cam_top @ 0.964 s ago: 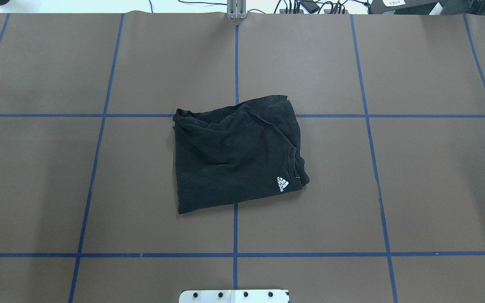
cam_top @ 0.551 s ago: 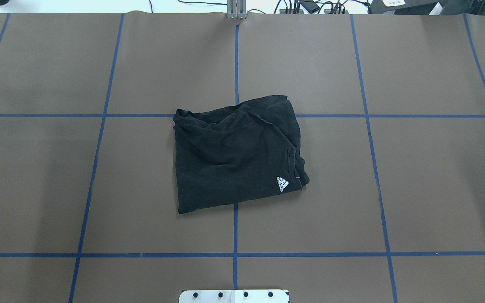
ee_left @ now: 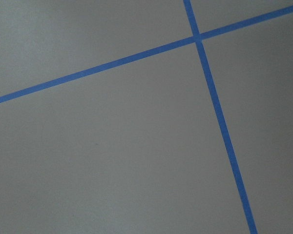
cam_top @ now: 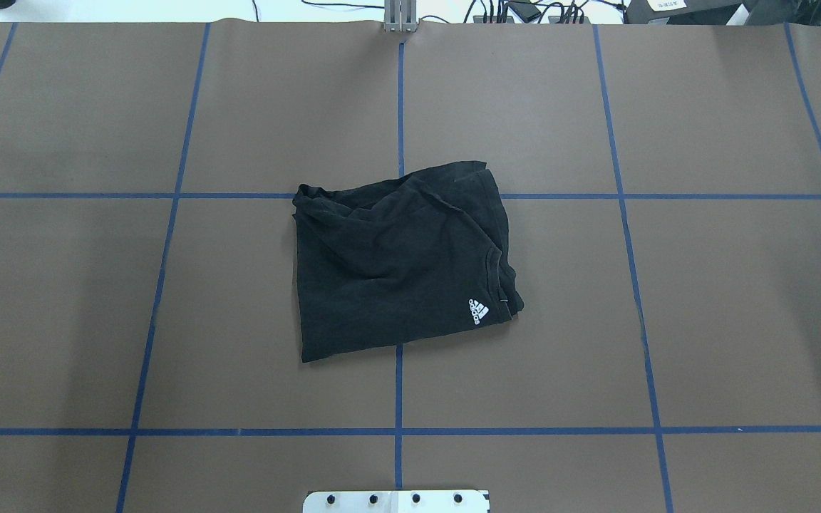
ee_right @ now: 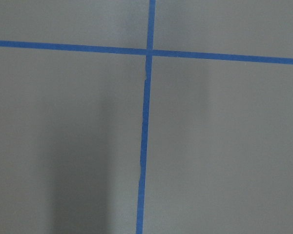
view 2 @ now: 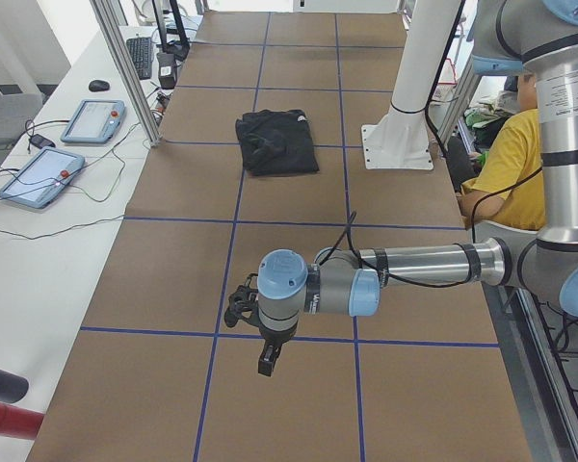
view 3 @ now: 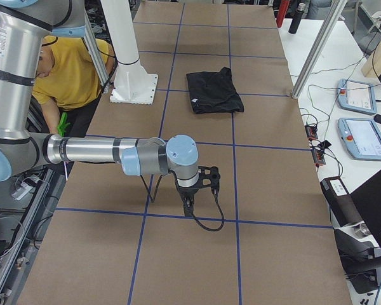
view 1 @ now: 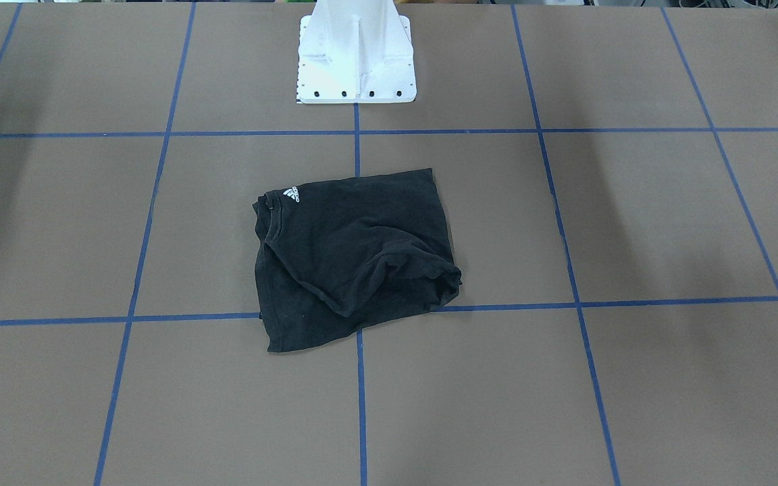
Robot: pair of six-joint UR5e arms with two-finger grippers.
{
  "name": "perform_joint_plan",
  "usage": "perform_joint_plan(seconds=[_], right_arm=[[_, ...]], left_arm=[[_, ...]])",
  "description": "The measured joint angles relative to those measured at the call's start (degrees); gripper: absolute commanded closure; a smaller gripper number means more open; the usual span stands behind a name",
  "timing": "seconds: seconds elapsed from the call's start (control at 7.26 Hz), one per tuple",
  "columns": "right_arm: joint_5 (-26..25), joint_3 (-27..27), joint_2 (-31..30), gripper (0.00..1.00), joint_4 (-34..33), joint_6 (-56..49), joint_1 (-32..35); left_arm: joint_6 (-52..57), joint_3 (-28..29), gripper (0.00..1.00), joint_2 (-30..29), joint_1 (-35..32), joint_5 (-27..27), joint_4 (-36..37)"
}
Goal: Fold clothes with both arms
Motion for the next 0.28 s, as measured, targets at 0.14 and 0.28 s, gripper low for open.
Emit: perform_joint_plan(seconds=[0.14, 0.28], right_arm=[[0.1, -0.2, -0.1, 0.00, 0.0, -0.1, 0.0], [0.2, -0.3, -0.3, 0.00, 0.0, -0.3, 0.0]], left_arm=[[0.0, -0.2, 0.00, 0.0, 0.0, 0.0, -0.1], [0.0, -0.4, 0.00, 0.0, 0.0, 0.0, -0.1]])
